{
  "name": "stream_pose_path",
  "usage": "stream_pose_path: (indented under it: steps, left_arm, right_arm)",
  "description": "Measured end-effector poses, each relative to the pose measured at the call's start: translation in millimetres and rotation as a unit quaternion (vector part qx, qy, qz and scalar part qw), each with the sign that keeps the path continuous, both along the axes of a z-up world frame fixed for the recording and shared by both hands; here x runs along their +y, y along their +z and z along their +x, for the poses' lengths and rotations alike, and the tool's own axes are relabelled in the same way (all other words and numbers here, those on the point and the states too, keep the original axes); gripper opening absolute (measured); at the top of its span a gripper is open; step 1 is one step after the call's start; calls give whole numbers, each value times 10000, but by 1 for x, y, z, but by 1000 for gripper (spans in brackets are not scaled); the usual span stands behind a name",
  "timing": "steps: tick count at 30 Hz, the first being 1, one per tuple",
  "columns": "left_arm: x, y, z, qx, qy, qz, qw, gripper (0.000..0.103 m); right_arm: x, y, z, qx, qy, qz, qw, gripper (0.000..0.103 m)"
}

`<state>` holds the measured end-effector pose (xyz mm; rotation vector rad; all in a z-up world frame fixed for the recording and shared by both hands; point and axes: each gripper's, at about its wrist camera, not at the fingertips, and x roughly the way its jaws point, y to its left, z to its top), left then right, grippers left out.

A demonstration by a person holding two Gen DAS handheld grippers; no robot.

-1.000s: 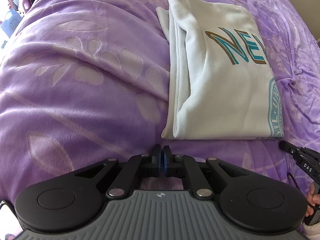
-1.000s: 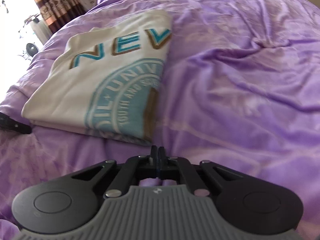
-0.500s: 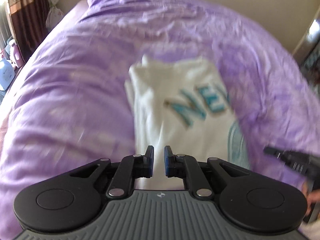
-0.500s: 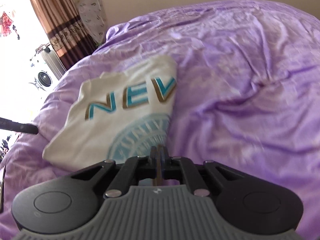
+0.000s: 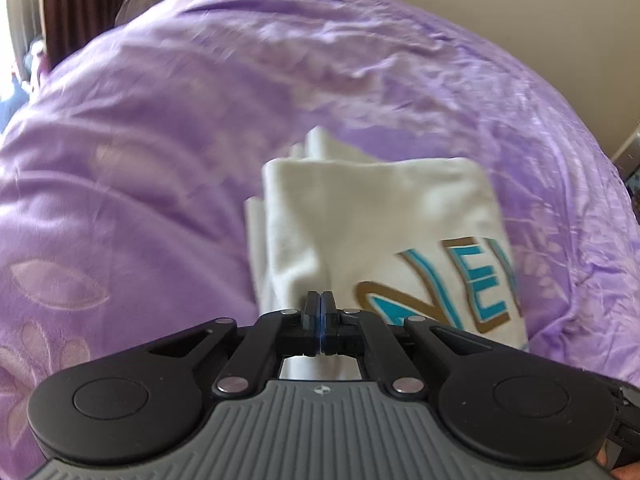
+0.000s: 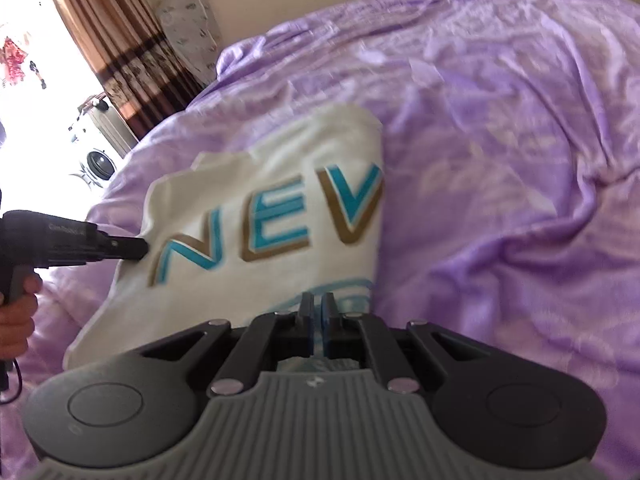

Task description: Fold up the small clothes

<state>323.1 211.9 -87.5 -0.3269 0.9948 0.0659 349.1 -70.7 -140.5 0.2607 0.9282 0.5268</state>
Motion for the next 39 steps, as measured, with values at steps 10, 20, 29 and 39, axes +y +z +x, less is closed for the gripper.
stream_pose_path:
  steps: [10, 20, 29, 39]
  left_arm:
    - [23, 2, -4, 246, 212, 233, 9992, 2]
    - [46, 71, -13, -120, 38, 175, 9998, 44]
    - [52, 73, -9, -420, -41, -243, 9988, 79]
    - [54, 8, 16, -348, -91, -1217, 9919, 87]
  right_arm:
    - [-5, -2, -3, -114, 24, -18, 9999, 2]
    - [-22, 34, 3, -322, -204, 71, 9992, 47]
    - [-27, 54, 22, -350, -234, 351, 9985, 73]
    - [-30, 14, 66, 395, -442, 970, 9935, 76]
